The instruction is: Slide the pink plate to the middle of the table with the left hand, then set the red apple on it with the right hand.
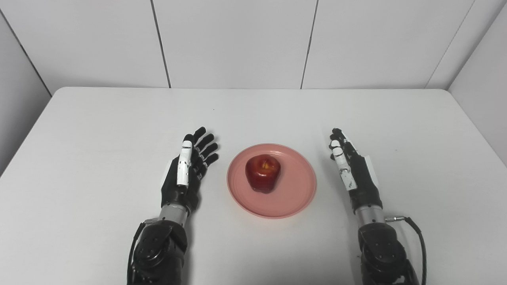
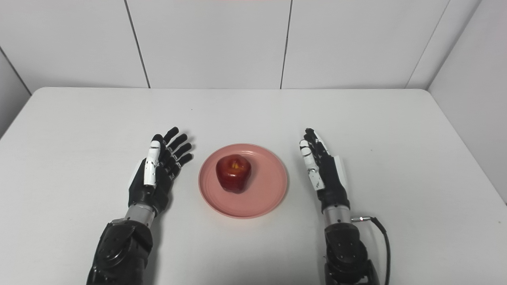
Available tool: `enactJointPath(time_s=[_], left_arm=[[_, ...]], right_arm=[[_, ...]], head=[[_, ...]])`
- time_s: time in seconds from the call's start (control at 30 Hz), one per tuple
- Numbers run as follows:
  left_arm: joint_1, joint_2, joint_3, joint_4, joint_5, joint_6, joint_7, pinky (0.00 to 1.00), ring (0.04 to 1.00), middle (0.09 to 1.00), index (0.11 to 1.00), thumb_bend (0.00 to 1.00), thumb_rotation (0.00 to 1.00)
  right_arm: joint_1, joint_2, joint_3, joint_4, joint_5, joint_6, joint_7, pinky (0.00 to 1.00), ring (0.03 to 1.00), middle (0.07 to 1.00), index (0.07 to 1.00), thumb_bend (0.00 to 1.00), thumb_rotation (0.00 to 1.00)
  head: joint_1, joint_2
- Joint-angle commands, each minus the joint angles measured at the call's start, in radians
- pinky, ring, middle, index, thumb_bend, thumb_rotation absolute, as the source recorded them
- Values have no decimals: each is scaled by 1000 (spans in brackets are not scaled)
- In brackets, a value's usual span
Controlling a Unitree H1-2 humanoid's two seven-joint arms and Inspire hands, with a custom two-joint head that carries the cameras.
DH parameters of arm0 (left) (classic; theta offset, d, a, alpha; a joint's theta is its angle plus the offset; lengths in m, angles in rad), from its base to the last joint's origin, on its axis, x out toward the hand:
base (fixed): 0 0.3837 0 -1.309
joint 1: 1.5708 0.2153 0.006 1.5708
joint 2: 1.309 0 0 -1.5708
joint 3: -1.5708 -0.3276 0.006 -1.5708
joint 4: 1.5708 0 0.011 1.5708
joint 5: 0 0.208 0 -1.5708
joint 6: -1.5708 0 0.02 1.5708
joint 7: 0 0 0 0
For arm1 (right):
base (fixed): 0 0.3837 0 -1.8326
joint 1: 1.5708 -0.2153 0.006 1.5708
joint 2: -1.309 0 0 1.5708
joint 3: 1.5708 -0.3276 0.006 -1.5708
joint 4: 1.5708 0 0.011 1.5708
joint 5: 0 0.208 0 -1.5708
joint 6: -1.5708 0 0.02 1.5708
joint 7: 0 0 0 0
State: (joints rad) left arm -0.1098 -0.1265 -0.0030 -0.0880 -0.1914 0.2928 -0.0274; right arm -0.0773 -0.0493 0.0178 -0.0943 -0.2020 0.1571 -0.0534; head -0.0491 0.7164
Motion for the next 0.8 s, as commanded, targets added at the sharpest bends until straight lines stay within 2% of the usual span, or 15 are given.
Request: enactJointPath(time_s=[0.0, 0.43, 0.77], left_arm=[[-27, 5, 8, 8, -8, -24, -5, 856, 868, 882, 872, 407, 1000], [-33, 12, 16, 12, -9, -20, -21, 865, 870, 883, 875, 403, 1000], [-44, 34, -2, 30, 18, -56, -33, 884, 891, 908, 895, 409, 1000]], right_arm=[[-21, 4, 1, -38, 6, -19, 0, 828, 872, 896, 898, 176, 998], [-22, 10, 10, -44, 0, -16, -3, 839, 879, 899, 899, 179, 1000], [-27, 12, 6, -27, 16, -31, -3, 837, 877, 902, 906, 183, 1000]], head=[[-1, 2], [5, 3], [10, -7]])
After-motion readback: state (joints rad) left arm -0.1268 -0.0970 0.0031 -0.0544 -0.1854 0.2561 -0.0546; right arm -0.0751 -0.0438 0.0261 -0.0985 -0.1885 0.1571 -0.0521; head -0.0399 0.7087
